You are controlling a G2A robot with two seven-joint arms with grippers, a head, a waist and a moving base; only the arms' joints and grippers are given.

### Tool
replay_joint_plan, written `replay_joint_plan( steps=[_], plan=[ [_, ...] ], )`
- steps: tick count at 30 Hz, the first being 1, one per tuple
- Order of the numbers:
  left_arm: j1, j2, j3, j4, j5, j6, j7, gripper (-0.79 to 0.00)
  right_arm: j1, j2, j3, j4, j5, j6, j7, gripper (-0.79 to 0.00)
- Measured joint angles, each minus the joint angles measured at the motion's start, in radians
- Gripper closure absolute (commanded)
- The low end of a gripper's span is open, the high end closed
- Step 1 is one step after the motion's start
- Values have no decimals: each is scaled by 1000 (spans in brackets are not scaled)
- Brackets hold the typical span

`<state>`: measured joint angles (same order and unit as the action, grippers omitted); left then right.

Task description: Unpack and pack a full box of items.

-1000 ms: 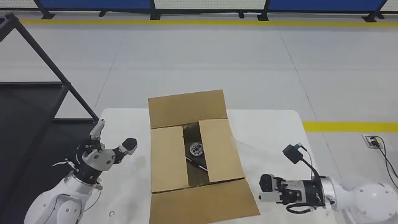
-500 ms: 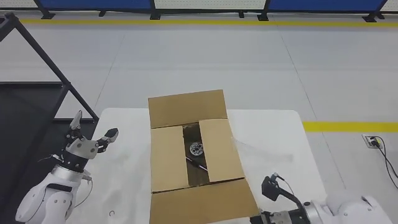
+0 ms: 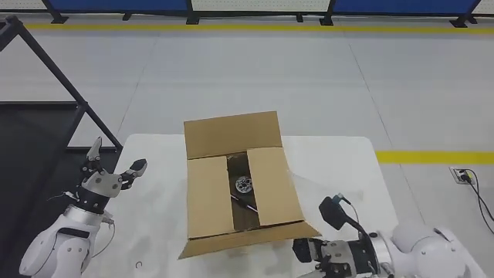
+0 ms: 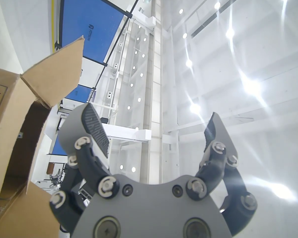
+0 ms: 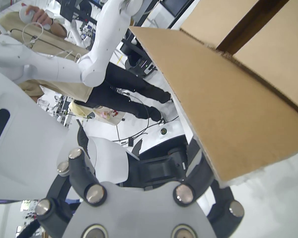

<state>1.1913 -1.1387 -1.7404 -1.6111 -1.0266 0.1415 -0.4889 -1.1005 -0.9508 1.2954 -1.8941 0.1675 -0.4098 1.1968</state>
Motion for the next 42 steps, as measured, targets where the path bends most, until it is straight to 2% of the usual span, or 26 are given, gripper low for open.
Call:
replay_joint_plan(
  steps=[9, 14, 18, 23, 29, 33, 42],
  plan=[
    [0, 0, 0, 0, 0, 0, 0, -785, 100, -42, -136, 31, -157, 124, -380, -785],
    [0, 0, 0, 0, 0, 0, 0, -785, 130, -55, -141, 78, -107, 100, -479, -785],
    [3, 0, 0, -2, -1, 0, 3, -785, 131, -60, -127, 103, -139, 124, -564, -785],
    [-6, -1, -7, 16, -8, -10, 32, -785, 143, -64, -136, 138, -148, 151, -555, -785],
    [-115, -1, 27, 123, -5, -16, 15, -785, 157, -71, -157, 187, -185, 183, -562, -785],
    [-199, -1, 63, 203, 14, -32, -80, -785, 155, -74, -160, 201, -188, 186, -568, -785],
    [-206, 0, 67, 206, 20, -28, -94, -785, 157, -73, -150, 205, -180, 189, -516, -785]
  ],
)
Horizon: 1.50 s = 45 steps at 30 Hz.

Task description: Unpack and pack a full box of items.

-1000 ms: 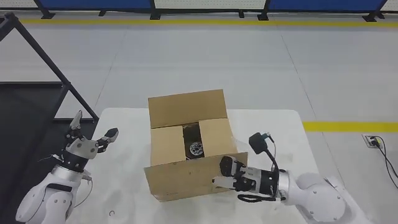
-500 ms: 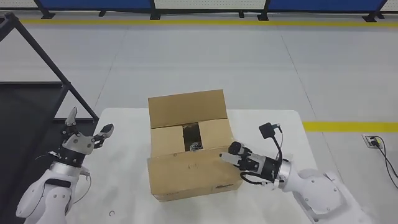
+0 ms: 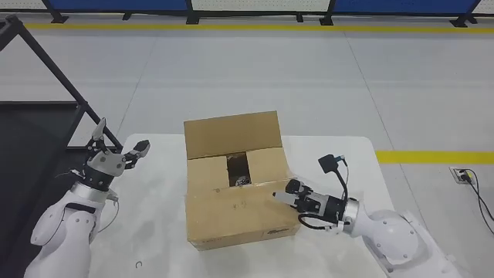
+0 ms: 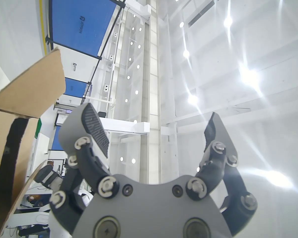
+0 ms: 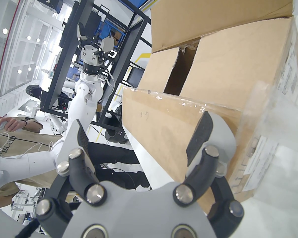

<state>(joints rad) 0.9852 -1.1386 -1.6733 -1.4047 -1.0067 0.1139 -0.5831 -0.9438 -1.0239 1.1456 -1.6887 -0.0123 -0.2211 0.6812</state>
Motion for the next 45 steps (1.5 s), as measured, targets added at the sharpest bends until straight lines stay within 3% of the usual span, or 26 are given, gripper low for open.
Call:
replay_joint_plan(
  steps=[8, 18, 25, 37, 41, 45],
  plan=[
    [-33, 2, 18, 43, 39, 11, 21, -785, 0, 0, 0, 0, 0, 0, -1, -785],
    [-316, 12, 137, 424, 260, -61, -261, -785, -31, -5, -10, -29, -19, 11, -25, -785],
    [-480, 1, 227, 654, 411, -190, -261, -785, -43, -7, -2, -43, -25, 18, -25, -785],
    [-479, 1, 236, 652, 420, -197, -260, -785, -60, -9, 10, -64, -25, 41, -55, -785],
    [-462, 1, 273, 606, 516, -229, -235, -785, -60, -9, 10, -64, -25, 41, -55, -785],
    [-491, -8, 321, 629, 602, -271, -181, -785, -76, -9, 16, -71, -20, 43, -70, -785]
  ],
)
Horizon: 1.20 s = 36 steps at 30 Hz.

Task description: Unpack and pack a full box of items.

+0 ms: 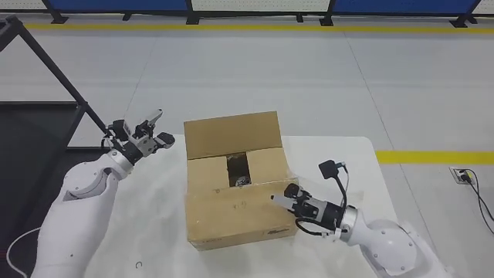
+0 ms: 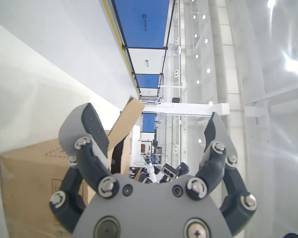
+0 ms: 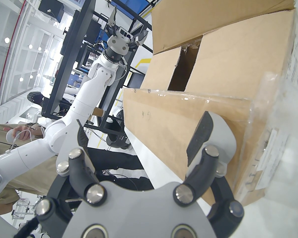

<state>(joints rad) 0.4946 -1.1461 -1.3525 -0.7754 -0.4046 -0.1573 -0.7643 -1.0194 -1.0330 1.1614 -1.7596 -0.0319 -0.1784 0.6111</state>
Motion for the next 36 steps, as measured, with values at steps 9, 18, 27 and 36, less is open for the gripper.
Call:
replay_joint_plan(
  steps=[9, 18, 27, 36],
  plan=[
    [-78, -37, 116, 127, 127, -138, 73, -785, -48, 6, 41, -32, -7, -16, 21, -785],
    [-121, -67, 150, 206, 62, -291, -15, -785, -49, 0, 35, -32, -23, 35, 7, -785],
    [-92, -63, 110, 162, -76, -391, -183, -785, 16, -16, -2, 4, -6, 104, 7, -785],
    [-23, -41, 61, 43, -163, -458, -377, -785, 61, -27, -27, 37, 2, 119, 26, -785]
  ],
)
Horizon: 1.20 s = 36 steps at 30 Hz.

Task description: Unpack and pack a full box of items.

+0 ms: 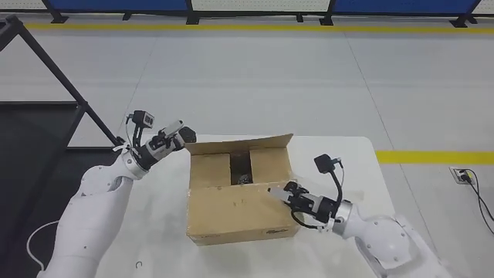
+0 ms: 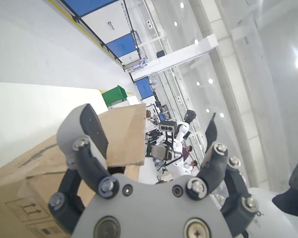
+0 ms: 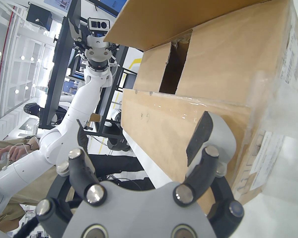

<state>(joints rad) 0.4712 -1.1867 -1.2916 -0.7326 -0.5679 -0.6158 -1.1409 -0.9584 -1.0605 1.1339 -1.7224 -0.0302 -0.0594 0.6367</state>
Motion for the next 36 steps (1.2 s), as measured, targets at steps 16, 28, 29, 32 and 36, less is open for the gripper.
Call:
replay_joint_plan(
  steps=[16, 28, 29, 32, 36],
  plan=[
    [105, 54, -32, -193, -5, 279, -301, -785, 35, -16, -19, 34, 11, 21, 0, -785],
    [85, 55, 23, -138, 35, 399, -295, -785, 38, -25, -20, 42, 7, 7, -14, -785],
    [84, 54, 27, -133, 38, 401, -293, -785, 39, -25, -20, 43, 7, 7, -14, -785],
    [79, 53, 38, -122, 41, 408, -289, -785, 42, -28, -21, 47, 7, 10, -14, -785],
    [74, 52, 53, -110, 49, 408, -287, -785, 46, -31, -24, 52, 2, 16, -15, -785]
  ],
)
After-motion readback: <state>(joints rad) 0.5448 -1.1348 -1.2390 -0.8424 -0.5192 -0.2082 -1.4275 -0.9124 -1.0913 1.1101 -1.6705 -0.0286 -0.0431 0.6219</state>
